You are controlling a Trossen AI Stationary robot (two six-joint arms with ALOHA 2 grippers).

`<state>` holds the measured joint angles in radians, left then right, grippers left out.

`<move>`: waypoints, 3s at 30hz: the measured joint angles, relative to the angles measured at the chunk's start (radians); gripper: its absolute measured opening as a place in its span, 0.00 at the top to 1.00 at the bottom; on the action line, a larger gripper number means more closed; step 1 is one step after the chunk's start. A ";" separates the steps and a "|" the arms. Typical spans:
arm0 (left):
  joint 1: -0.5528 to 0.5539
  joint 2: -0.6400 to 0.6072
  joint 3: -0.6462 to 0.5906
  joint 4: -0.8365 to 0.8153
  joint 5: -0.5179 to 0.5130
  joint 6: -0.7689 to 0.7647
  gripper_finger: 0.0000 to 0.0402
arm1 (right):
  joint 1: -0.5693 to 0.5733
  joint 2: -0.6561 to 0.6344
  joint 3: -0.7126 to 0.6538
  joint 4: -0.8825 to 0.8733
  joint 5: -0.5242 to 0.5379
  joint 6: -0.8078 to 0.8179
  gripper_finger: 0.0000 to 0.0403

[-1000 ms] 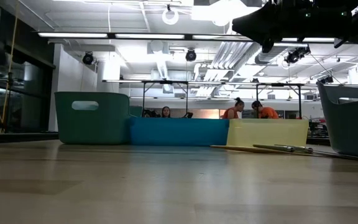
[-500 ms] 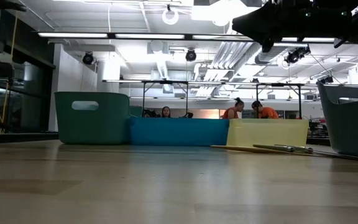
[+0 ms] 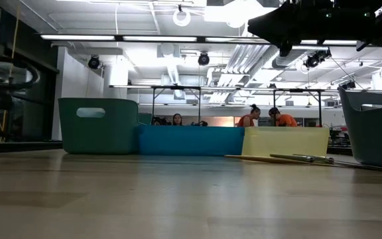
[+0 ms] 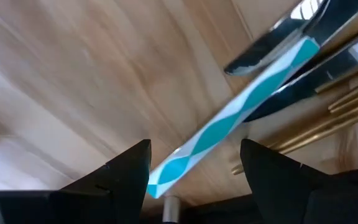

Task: Sort silverware by color (type)
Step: Put the blue knife into the green bin

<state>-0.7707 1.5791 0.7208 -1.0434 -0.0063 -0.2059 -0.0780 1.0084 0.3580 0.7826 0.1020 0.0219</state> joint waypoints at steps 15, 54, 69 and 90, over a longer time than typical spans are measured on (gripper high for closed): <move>-0.003 0.024 0.002 0.032 0.016 0.050 0.62 | 0.000 0.000 0.000 0.000 0.000 0.000 0.74; 0.131 -0.166 0.253 0.044 -0.293 0.032 0.93 | 0.000 0.000 0.000 0.000 0.000 0.005 0.74; 0.484 -0.270 0.102 1.210 -0.283 0.440 0.93 | 0.000 0.000 0.000 -0.009 0.000 0.005 0.74; 0.714 -0.477 -0.306 1.638 -0.298 0.236 0.93 | 0.001 0.120 0.002 0.147 -0.120 -0.003 0.74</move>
<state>-0.0570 1.1024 0.4147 0.5944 -0.3044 0.0296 -0.0775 1.1283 0.3601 0.9300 -0.0176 0.0188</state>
